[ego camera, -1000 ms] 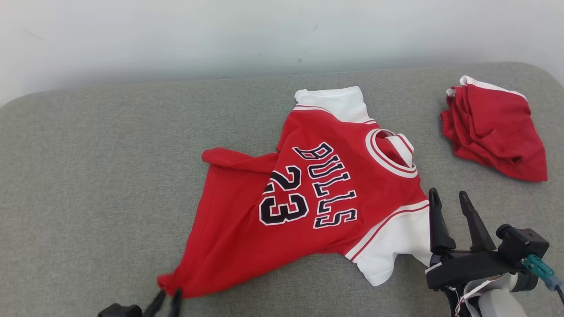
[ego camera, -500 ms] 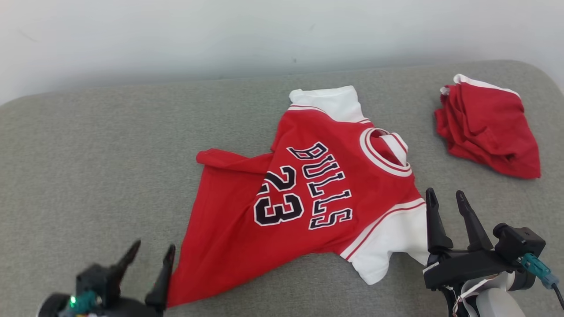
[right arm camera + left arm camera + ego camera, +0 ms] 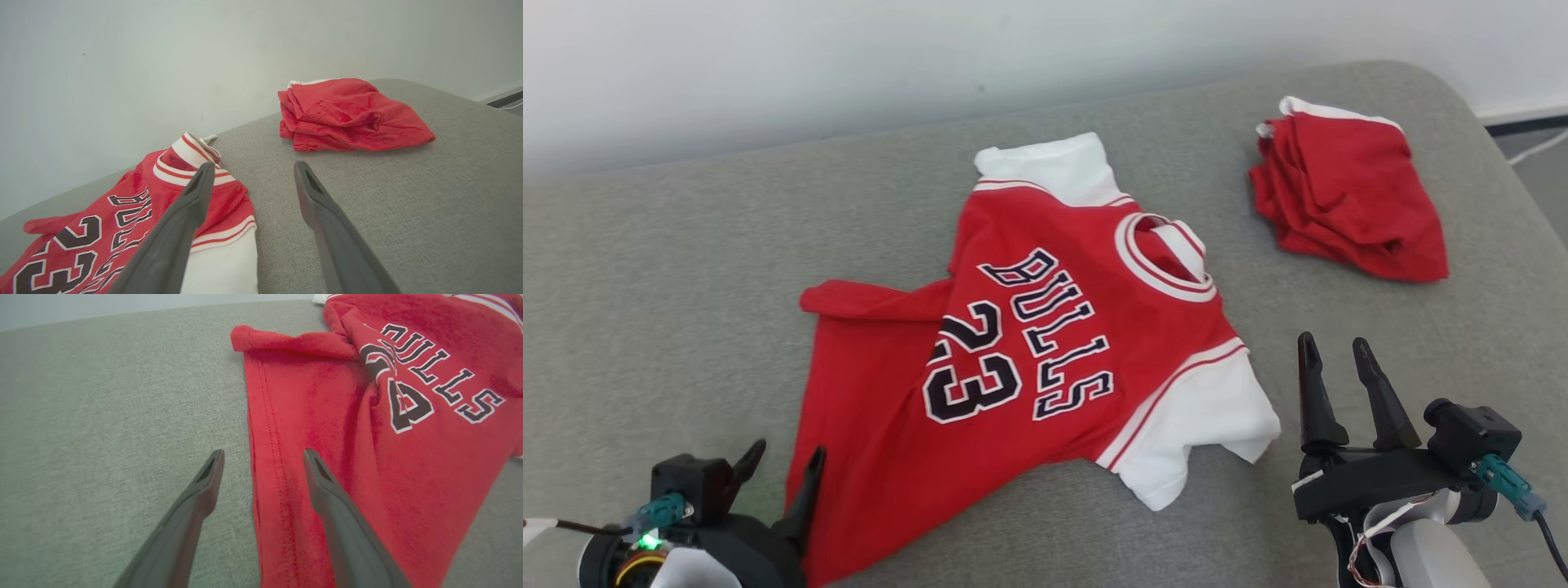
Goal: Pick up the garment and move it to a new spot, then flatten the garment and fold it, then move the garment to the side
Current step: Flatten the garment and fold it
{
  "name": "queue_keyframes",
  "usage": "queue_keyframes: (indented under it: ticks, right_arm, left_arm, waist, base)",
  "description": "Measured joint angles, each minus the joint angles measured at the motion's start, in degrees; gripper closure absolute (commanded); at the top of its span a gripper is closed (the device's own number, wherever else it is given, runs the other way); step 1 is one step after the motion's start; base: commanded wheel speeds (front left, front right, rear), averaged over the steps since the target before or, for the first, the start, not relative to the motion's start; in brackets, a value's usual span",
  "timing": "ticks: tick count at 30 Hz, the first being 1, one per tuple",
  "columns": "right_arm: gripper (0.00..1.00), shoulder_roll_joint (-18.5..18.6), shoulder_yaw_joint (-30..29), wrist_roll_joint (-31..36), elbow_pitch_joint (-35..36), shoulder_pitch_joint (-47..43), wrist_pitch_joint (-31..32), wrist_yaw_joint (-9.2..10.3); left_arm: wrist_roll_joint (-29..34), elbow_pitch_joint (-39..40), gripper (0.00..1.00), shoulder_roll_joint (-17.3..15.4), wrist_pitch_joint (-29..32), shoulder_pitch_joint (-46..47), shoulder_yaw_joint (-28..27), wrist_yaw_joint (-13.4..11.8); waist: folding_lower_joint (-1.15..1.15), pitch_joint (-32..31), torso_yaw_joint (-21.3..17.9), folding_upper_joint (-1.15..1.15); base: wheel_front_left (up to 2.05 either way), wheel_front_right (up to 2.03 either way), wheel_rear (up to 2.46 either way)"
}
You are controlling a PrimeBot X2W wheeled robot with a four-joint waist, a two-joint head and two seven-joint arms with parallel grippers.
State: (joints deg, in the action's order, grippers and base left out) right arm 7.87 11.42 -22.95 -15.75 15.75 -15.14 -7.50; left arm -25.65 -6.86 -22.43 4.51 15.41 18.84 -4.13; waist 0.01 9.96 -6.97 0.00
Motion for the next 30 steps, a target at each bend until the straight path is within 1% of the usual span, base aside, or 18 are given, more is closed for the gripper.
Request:
queue_keyframes:
  ticks: [7, 14, 15, 16, 17, 18, 24, 30]
  right_arm:
    - [0.0, -0.1, -0.4, -0.1, 0.1, -0.1, 0.0, 0.0]
    - [0.0, 0.1, -0.5, 0.0, 0.2, -0.1, 0.0, 0.0]
    - [0.0, 0.2, -0.5, 0.0, 0.2, -0.1, 0.0, 0.0]
    - [0.0, 0.3, -0.5, 0.1, 0.2, -0.1, 0.0, 0.0]
    - [0.0, 0.4, -0.5, 0.2, 0.2, -0.1, 0.0, 0.0]
    - [0.0, 0.4, -0.7, 0.3, 0.2, -0.2, 0.0, 0.0]
    - [0.0, 0.4, -0.8, 0.5, 0.2, -0.6, 0.0, 0.0]
    - [0.0, 0.3, -0.8, 0.7, 0.2, -0.8, 0.0, 0.0]
  left_arm:
    - [-1.1, -5.1, 0.0, 0.7, -0.3, -0.1, 0.5, 1.1]
    - [-1.5, -9.5, 0.0, 1.9, -2.2, 1.1, 1.2, 1.8]
    - [-1.5, -10.0, 0.21, 2.1, -2.2, 1.4, 1.4, 1.9]
    - [-1.5, -10.4, 0.44, 2.2, -2.6, 1.5, 1.5, 2.0]
    - [-1.5, -10.6, 0.6, 2.3, -3.0, 1.7, 1.6, 2.0]
    - [-1.5, -10.8, 1.0, 2.4, -3.6, 2.1, 1.8, 2.1]
    - [-1.0, -8.5, 1.0, 2.1, -3.6, 2.8, 2.4, 2.5]
    - [-1.2, -2.4, 1.0, 0.4, -2.1, 5.1, 2.0, 3.4]
  waist:
    - [0.0, 1.5, -2.6, 0.0]
    - [0.0, 2.1, -2.3, -0.01]
    - [-0.01, 2.0, -2.2, -0.01]
    - [-0.01, 2.0, -2.0, -0.01]
    - [-0.01, 1.9, -1.9, -0.01]
    - [0.0, 1.7, -1.5, 0.0]
    - [0.0, 0.6, -0.5, 0.0]
    - [0.0, -0.9, 0.3, 0.0]
  base:
    - [0.0, 0.0, 0.0]
    - [0.0, 0.0, 0.0]
    - [0.0, 0.0, 0.0]
    - [0.0, 0.0, 0.0]
    - [0.0, 0.0, 0.0]
    - [0.0, 0.0, 0.0]
    - [0.0, 0.0, 0.0]
    - [0.0, 0.0, 0.0]
